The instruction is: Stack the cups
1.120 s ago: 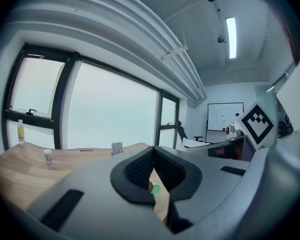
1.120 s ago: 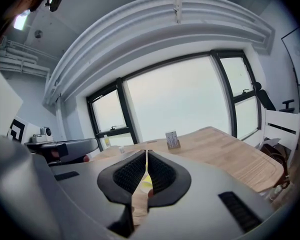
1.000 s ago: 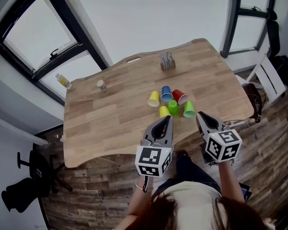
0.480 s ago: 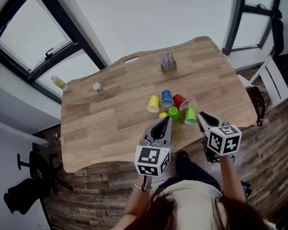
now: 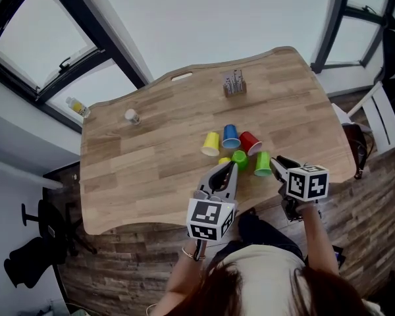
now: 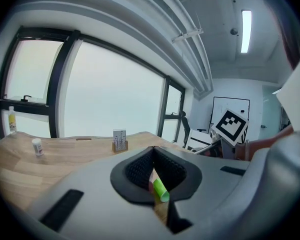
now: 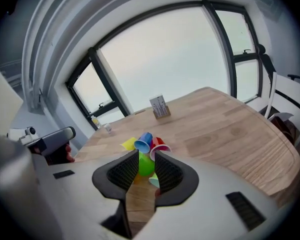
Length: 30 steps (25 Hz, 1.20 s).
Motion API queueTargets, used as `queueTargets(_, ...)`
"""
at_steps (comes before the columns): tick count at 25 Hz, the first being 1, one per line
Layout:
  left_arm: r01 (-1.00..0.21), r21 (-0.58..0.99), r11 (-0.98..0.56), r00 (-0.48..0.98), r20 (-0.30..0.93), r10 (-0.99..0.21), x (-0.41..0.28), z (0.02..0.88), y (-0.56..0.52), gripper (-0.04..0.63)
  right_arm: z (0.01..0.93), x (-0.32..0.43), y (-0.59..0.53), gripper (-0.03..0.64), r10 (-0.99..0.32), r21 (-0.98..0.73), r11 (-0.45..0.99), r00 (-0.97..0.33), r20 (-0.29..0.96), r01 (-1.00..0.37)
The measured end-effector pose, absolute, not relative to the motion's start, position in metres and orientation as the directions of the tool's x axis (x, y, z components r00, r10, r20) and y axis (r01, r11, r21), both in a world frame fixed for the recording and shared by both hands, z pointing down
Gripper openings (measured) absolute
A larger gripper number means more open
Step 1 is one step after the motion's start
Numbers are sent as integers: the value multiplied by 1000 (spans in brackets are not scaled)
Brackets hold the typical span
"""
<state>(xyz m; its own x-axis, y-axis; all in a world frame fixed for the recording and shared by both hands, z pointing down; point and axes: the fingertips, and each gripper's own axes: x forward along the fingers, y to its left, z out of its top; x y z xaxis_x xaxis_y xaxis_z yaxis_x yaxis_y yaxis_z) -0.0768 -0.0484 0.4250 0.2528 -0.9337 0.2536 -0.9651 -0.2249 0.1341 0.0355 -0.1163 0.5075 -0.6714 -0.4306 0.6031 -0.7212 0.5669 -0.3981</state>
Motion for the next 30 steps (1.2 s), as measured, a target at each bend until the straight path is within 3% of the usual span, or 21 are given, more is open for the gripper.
queueTargets(15, -972, 166, -164, 210, 314, -926, -93, 456, -81, 18, 584, 25, -143, 203, -203, -496, 473, -637, 743, -729)
queueTargets(30, -971, 209, -117, 191, 379, -905, -99, 484, -99, 18, 637, 17, -151, 271, 14, -602, 342, -636, 771, -722)
